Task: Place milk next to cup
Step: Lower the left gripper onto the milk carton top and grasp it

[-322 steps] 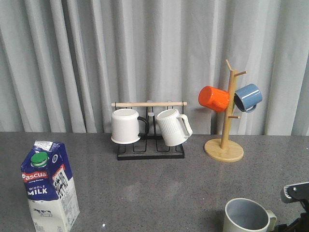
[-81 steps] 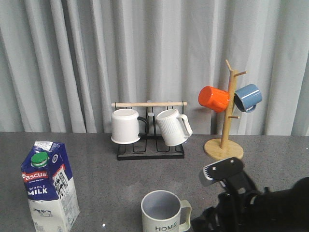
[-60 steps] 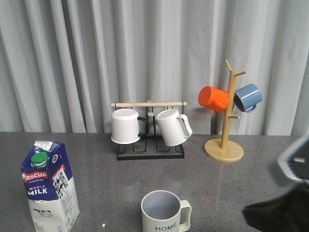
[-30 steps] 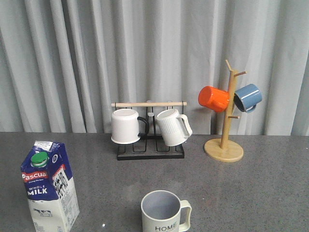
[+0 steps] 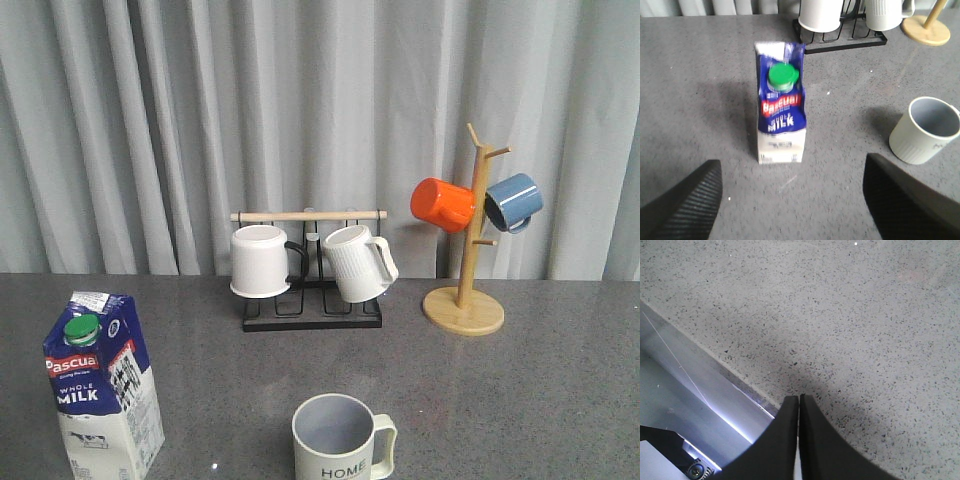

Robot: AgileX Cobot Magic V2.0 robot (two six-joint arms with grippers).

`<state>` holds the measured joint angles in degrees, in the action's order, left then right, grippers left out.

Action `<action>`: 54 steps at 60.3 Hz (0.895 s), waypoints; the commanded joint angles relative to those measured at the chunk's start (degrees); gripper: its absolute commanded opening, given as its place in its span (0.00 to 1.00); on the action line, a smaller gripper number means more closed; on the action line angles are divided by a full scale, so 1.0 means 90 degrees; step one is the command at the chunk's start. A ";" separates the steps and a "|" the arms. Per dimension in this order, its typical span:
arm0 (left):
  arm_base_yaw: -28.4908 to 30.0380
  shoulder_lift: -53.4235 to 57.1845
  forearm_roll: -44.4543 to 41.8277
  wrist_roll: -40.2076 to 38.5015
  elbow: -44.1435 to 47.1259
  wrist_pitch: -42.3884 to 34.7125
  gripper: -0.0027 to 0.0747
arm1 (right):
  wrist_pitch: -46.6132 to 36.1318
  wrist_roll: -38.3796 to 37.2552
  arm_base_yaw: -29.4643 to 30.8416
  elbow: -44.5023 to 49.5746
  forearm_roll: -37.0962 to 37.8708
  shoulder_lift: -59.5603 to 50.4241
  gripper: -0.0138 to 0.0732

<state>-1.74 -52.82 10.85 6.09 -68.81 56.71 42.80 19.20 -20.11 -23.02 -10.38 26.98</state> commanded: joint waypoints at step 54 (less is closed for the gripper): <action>-0.0075 -0.4079 0.0469 0.0536 -0.3126 0.0792 0.76 | -0.0346 -0.0130 0.0005 -0.0169 0.0022 0.0014 0.15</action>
<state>-1.86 -90.51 13.78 11.00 -95.20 66.26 42.80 18.13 -20.11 -23.02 -10.25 26.88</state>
